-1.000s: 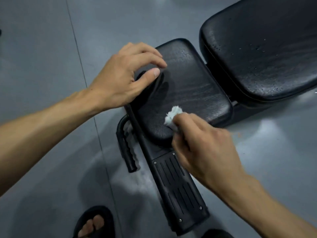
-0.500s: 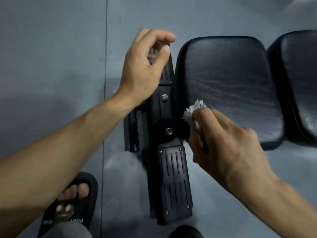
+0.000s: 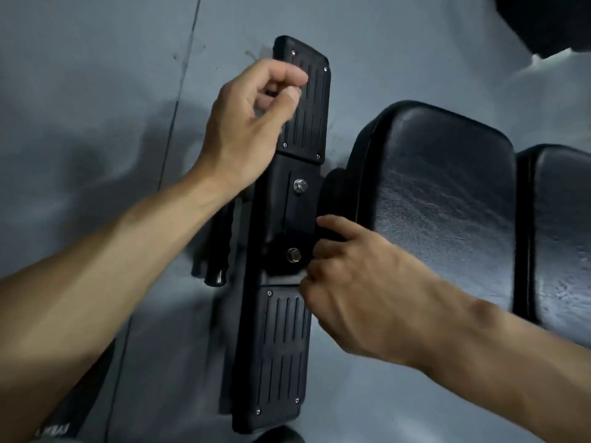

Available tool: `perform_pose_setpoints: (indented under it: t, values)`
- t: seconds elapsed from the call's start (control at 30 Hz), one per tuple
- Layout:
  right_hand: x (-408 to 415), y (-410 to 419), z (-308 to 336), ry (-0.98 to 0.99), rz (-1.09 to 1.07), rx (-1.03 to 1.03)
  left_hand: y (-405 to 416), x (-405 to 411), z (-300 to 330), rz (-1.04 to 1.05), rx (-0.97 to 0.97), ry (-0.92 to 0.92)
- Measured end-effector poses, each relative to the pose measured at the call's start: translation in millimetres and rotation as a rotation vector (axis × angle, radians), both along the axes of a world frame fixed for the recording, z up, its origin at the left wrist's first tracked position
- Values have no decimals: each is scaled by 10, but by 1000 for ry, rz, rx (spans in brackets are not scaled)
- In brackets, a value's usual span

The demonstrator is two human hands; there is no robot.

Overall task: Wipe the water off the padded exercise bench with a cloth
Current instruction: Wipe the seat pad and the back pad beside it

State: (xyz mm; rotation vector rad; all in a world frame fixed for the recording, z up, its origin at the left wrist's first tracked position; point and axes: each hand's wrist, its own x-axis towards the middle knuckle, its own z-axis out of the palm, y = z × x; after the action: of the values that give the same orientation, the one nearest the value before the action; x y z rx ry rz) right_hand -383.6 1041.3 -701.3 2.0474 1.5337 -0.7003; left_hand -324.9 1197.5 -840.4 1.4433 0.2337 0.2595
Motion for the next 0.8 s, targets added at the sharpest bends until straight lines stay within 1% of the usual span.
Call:
perform_pose_setpoints:
  t: [0.07, 0.1, 0.17, 0.2, 0.27, 0.3, 0.33, 0.47, 0.6, 0.7, 0.8]
  values:
    - [38, 116, 75, 117, -28, -160, -53, -16, -50, 2, -50, 16]
    - [87, 185, 111, 165, -75, -222, -82, -22, -70, -1, -65, 26]
    - [271, 318, 241, 270, -245, -255, -145, -32, -100, -25, -96, 46]
    - [403, 362, 322, 342, -351, -181, -174, -37, -107, -42, -115, 58]
    - [741, 399, 541, 435, -580, 94, -214, -37, -103, -70, -162, 81]
    - [942, 380, 637, 430, -663, 210, -228, -36, -104, -84, -184, 81]
    - [1150, 350, 702, 383, -735, 285, -233, -45, -106, -103, -199, 76]
    - [1863, 104, 764, 134, -911, 393, -223, -68, -109, -203, -207, 92]
    - [2182, -242, 799, -19, -998, 368, -193, 37, -14, -272, -176, 86]
    - [2203, -489, 786, -57, -1084, 325, -172, 197, 77, -310, -172, 42]
    - [2173, -736, 787, -120, -1143, 353, -208, 418, 150, -368, -164, -8]
